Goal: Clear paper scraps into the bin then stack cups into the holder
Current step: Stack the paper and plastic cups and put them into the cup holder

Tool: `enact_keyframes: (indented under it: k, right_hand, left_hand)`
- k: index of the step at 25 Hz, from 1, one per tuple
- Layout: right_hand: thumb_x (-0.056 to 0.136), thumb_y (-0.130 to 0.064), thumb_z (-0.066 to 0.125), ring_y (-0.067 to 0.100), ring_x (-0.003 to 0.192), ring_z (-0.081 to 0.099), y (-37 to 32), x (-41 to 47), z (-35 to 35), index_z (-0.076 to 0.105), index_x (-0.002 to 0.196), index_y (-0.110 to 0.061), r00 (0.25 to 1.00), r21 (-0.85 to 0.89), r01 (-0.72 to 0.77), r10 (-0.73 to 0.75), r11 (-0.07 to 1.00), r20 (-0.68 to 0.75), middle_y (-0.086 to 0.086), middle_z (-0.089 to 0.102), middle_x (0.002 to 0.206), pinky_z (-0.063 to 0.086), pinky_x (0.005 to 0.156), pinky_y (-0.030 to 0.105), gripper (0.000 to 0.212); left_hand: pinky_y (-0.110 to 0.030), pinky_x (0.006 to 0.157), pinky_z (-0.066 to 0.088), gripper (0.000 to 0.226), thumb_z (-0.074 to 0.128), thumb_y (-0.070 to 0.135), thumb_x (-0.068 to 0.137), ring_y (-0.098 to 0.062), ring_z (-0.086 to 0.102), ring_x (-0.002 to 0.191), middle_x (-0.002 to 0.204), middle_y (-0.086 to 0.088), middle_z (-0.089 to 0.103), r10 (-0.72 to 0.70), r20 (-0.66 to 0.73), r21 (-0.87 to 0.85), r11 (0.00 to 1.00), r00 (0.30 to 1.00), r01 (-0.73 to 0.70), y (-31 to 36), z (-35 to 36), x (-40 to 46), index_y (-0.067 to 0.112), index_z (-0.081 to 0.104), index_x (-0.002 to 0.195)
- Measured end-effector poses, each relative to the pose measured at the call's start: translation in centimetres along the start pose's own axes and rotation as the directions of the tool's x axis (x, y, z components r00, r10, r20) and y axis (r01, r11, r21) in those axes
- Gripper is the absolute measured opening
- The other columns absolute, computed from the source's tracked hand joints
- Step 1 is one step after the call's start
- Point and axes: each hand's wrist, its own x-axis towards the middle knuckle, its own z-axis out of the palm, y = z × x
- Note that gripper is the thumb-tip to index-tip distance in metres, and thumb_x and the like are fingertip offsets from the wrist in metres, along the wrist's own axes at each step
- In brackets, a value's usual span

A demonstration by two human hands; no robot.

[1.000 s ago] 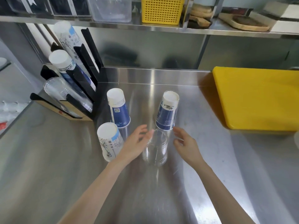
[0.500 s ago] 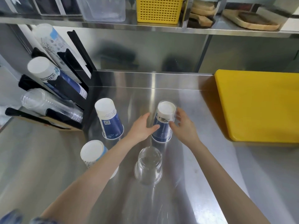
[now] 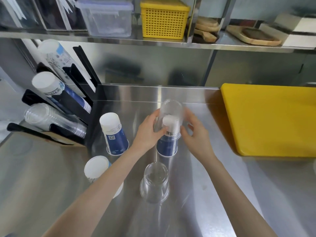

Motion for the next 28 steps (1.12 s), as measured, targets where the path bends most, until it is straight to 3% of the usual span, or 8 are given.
enact_keyframes:
  k: [3, 7, 13, 17, 21, 25, 28]
  right_hand:
    - [0.088, -0.027, 0.053, 0.001, 0.114, 0.042, -2.9, -1.4, -1.1, 0.038, 0.131, -0.032, 0.996, 0.016, 0.063, -0.062, 0.998, -0.065, -0.007, 0.048, 0.137, 0.038, 0.096, 0.026, 0.046]
    - [0.088, -0.024, 0.052, 0.004, 0.117, 0.048, -5.8, -4.5, -2.1, 0.042, 0.129, -0.03, 0.986, 0.088, 0.14, -0.131, 0.986, -0.107, -0.008, 0.051, 0.133, 0.041, 0.097, 0.025, 0.042]
    - [0.089, -0.02, 0.05, 0.004, 0.112, 0.052, -5.1, -10.3, -1.0, 0.045, 0.126, -0.031, 0.994, 0.093, 0.106, -0.106, 0.99, -0.008, -0.014, 0.053, 0.124, 0.043, 0.095, 0.021, 0.039]
    - [0.088, -0.009, 0.047, 0.007, 0.113, 0.054, -2.9, -12.7, 0.9, 0.044, 0.129, -0.025, 0.995, 0.129, 0.021, -0.034, 0.991, 0.097, -0.006, 0.055, 0.128, 0.041, 0.097, 0.019, 0.044]
    - [0.087, -0.006, 0.047, 0.005, 0.108, 0.055, -0.9, -13.7, 2.2, 0.045, 0.128, -0.025, 0.986, 0.143, -0.092, 0.07, 0.986, 0.15, -0.007, 0.057, 0.122, 0.039, 0.088, 0.002, 0.045]
    - [0.086, -0.003, 0.045, 0.01, 0.113, 0.055, 0.8, -14.6, 3.1, 0.045, 0.128, -0.021, 0.969, 0.129, -0.175, 0.147, 0.976, 0.201, -0.006, 0.059, 0.12, 0.042, 0.099, 0.024, 0.045]
    - [0.087, -0.004, 0.044, 0.009, 0.112, 0.054, 1.5, -15.0, 3.3, 0.043, 0.129, -0.024, 0.963, 0.11, -0.184, 0.156, 0.977, 0.221, -0.007, 0.058, 0.118, 0.042, 0.099, 0.026, 0.047]
  left_hand:
    - [-0.04, 0.106, 0.039, 0.059, 0.063, 0.027, 0.08, -0.023, 0.048, 0.123, 0.138, -0.006, 0.047, 0.077, -0.076, 0.022, 0.997, 0.994, -0.075, 2.2, -1.3, -1.6, 0.02, 0.037, 0.132]
    - [-0.027, 0.097, 0.039, 0.059, 0.066, 0.029, 0.078, -0.016, 0.05, 0.115, 0.134, -0.004, 0.047, 0.171, -0.155, 0.022, 0.985, 0.973, -0.17, 3.6, -2.8, -5.1, 0.022, 0.04, 0.13]
    - [0.003, 0.081, 0.037, 0.055, 0.067, 0.031, 0.076, 0.005, 0.052, 0.099, 0.12, 0.006, 0.047, 0.139, -0.139, -0.05, 0.988, 0.98, -0.147, 0.4, -2.8, -11.5, 0.036, 0.04, 0.123]
    - [-0.004, 0.081, 0.038, 0.054, 0.067, 0.031, 0.076, -0.001, 0.053, 0.104, 0.121, 0.005, 0.052, 0.039, -0.091, -0.049, 0.998, 0.995, -0.043, -3.2, -1.9, -13.7, 0.032, 0.041, 0.123]
    - [0.006, 0.077, 0.034, 0.056, 0.068, 0.029, 0.076, 0.004, 0.052, 0.097, 0.12, 0.006, 0.052, -0.039, -0.017, -0.025, 0.999, 0.999, 0.038, -5.6, -0.8, -14.3, 0.023, 0.042, 0.125]
    - [-0.018, 0.087, 0.038, 0.057, 0.069, 0.028, 0.076, -0.007, 0.053, 0.104, 0.124, -0.001, 0.056, -0.129, 0.056, 0.028, 0.991, 0.99, 0.128, -7.3, 0.3, -14.8, 0.021, 0.042, 0.125]
    - [-0.019, 0.087, 0.038, 0.058, 0.069, 0.028, 0.076, -0.006, 0.051, 0.102, 0.126, -0.002, 0.056, -0.158, 0.078, 0.062, 0.986, 0.984, 0.153, -7.8, 0.6, -14.7, 0.02, 0.041, 0.125]
